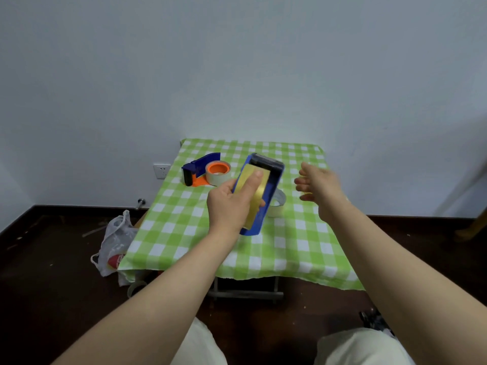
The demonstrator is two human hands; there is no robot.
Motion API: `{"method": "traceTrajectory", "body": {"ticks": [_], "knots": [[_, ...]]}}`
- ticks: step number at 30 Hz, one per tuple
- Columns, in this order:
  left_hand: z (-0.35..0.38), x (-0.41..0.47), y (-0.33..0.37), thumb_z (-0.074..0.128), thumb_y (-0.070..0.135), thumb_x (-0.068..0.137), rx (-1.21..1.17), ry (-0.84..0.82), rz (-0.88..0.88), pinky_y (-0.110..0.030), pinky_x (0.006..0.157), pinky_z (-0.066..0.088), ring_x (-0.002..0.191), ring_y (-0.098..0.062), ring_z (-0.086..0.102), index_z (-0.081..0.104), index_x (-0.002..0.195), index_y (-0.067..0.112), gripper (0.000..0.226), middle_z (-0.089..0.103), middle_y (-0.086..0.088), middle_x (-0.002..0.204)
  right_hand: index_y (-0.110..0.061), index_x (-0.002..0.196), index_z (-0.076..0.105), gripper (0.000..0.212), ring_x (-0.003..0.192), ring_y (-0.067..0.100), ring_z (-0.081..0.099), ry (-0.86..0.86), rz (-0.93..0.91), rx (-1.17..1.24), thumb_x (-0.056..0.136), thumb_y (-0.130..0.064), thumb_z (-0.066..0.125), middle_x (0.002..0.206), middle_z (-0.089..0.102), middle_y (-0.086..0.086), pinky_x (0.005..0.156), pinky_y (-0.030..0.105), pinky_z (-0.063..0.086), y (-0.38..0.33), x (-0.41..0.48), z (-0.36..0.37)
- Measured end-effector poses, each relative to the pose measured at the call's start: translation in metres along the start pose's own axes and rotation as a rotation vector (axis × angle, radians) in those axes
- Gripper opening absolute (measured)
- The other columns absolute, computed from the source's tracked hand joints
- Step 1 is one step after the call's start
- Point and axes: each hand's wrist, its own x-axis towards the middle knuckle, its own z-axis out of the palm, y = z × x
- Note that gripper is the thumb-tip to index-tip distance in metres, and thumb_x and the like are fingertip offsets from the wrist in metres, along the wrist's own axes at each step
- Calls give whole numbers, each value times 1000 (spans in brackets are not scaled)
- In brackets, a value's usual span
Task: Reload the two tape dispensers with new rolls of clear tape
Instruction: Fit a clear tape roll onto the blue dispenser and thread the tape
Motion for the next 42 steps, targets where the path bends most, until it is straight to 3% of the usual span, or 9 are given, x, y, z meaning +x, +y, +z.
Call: {"method": "traceTrajectory", "body": {"ticks": [3, 8, 16, 21, 26, 31, 36, 39, 42], "knots": [[6, 15, 2, 54, 77, 63, 58, 42, -56, -53, 80, 55, 75, -37, 65, 62, 88, -7, 87, 67, -26, 83, -11, 79, 68, 21, 62, 11, 55, -104, -181, -77, 85, -31, 64, 79, 67, 2, 56, 24, 40, 0, -18, 2], [20, 29, 8, 45, 63, 86, -8, 15, -215, -41, 87, 54, 91, -23, 67, 65, 83, 17, 50, 69, -1, 90, -21, 83, 73, 11, 78, -2, 66, -493, -188, -182, 74, -26, 76, 83, 74, -8, 66, 9, 46, -4, -34, 13], [28, 48, 4, 46, 62, 87, -87, -71, -284, -43, 83, 58, 85, -25, 71, 69, 95, 15, 53, 74, -5, 90, -5, 88, 65, 10, 69, 7, 68, -463, -281, -189, 79, -4, 71, 80, 69, 3, 67, 18, 55, -8, -19, 21], [32, 64, 6, 42, 63, 89, -35, -86, -332, -35, 88, 51, 87, -19, 66, 63, 81, 22, 47, 70, 3, 82, 9, 101, 61, 25, 95, 38, 66, -418, -349, -328, 84, -9, 66, 101, 68, 26, 91, 46, 52, -18, 5, 28], [30, 95, -2, 36, 67, 87, 96, -42, -394, -33, 82, 39, 101, -20, 57, 63, 114, 11, 68, 65, -3, 108, 2, 103, 63, 23, 95, 30, 65, -364, -493, -679, 87, -15, 62, 101, 69, 17, 90, 44, 51, -29, 46, 35], [28, 128, -18, 45, 44, 93, 222, -42, -333, -32, 83, 38, 91, -20, 53, 61, 87, 16, 33, 62, -2, 102, -9, 82, 50, 14, 77, 25, 50, -313, -570, -1157, 89, -20, 55, 77, 53, 3, 65, 34, 40, -30, 105, 43], [24, 160, -46, 52, 24, 84, 455, -29, -282, -41, 77, 41, 65, -28, 43, 47, 56, 16, 30, 41, 1, 58, -10, 84, 53, 11, 77, 24, 51, -272, -571, -1415, 88, -18, 48, 81, 54, 4, 65, 37, 44, -18, 163, 54], [19, 177, -66, 50, 26, 87, 717, -55, -242, -47, 96, 39, 101, -37, 56, 66, 71, 17, 24, 44, 7, 58, -8, 92, 59, 15, 77, 25, 52, -281, -557, -1527, 88, -16, 47, 87, 58, 6, 64, 35, 46, -6, 193, 62], [16, 189, -81, 48, 27, 92, 870, -81, -188, -41, 97, 28, 122, -31, 44, 69, 92, 31, 22, 58, 11, 82, -9, 98, 62, 19, 79, 24, 51, -296, -523, -1606, 88, -12, 45, 94, 60, 6, 62, 32, 43, 7, 216, 70]]}}
